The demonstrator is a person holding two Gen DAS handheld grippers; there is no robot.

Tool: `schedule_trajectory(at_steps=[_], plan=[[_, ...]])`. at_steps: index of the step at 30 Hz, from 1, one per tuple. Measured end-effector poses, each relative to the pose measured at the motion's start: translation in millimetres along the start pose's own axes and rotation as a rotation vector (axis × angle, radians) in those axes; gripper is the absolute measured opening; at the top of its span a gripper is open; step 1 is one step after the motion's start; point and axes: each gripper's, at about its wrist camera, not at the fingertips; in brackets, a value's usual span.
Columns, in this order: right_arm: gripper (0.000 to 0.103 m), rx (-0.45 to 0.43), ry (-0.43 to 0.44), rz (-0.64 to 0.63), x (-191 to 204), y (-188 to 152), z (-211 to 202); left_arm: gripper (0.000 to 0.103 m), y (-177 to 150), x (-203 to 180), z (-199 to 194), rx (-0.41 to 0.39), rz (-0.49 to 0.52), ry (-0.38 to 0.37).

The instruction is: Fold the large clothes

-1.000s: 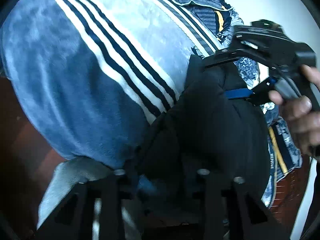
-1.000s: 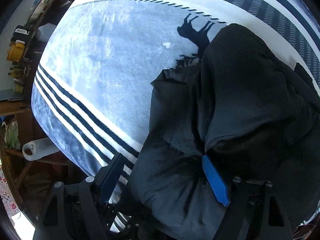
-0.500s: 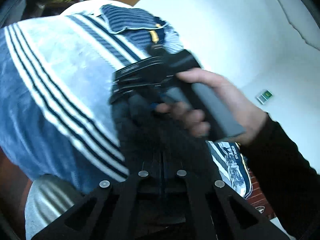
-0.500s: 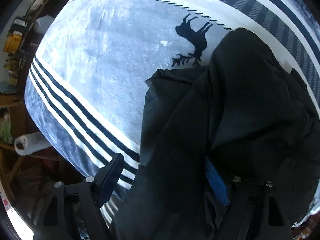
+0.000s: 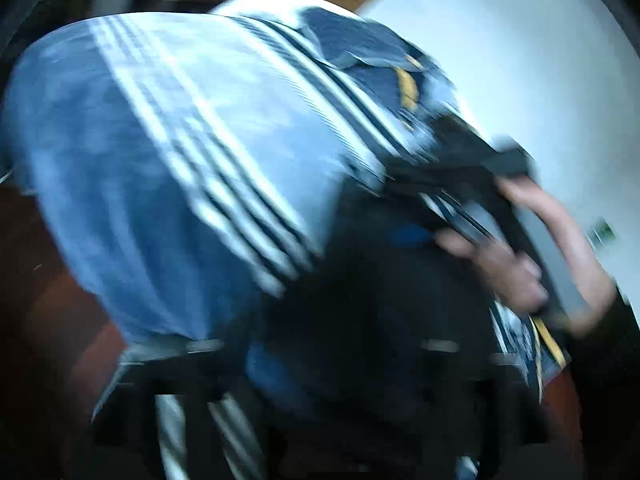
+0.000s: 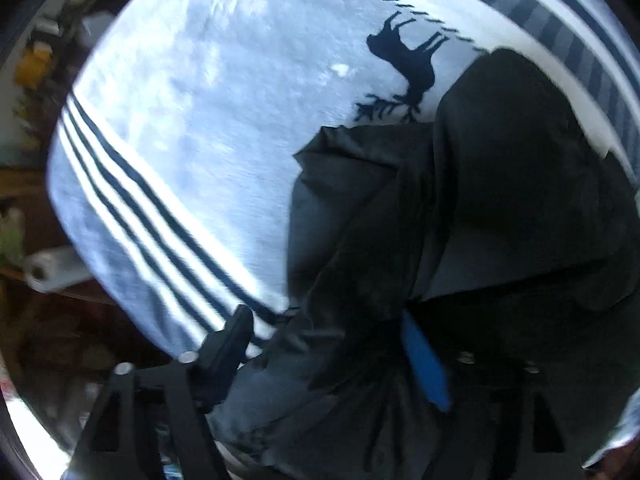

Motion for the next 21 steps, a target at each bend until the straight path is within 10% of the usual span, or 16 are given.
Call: schedule_trajectory(at_steps=[8,10,16,21], plan=[[0.079,0.008,0.034,0.027,-12.6,2.5,-2.7,0.072,-14.2,-0.2,74.5,0.235,0.074,-0.086],[0.079,0.018,0.04,0.035,-15.8,5.6,-3.6,0.01,-18.1,-11.5,79.8,0.249,0.115,-0.114],[0.081,0.042,-0.02,0.001,-19.8,13.0,1.6,0.003,-29.0,-80.3,26.4,0.027,0.368,-0.135],[0.076,0.059,-0.232,-0.14,-5.9,14.5,16.9,0.002,-44.4,-114.8,24.2,0.014,0.442,-0.153]])
Point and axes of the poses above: each gripper's, at about its wrist camera, not at the fingertips, and z roughly the way its jaws point, x to its left, y to its top, and after that the axes turned 4 degrees about x, right-handed
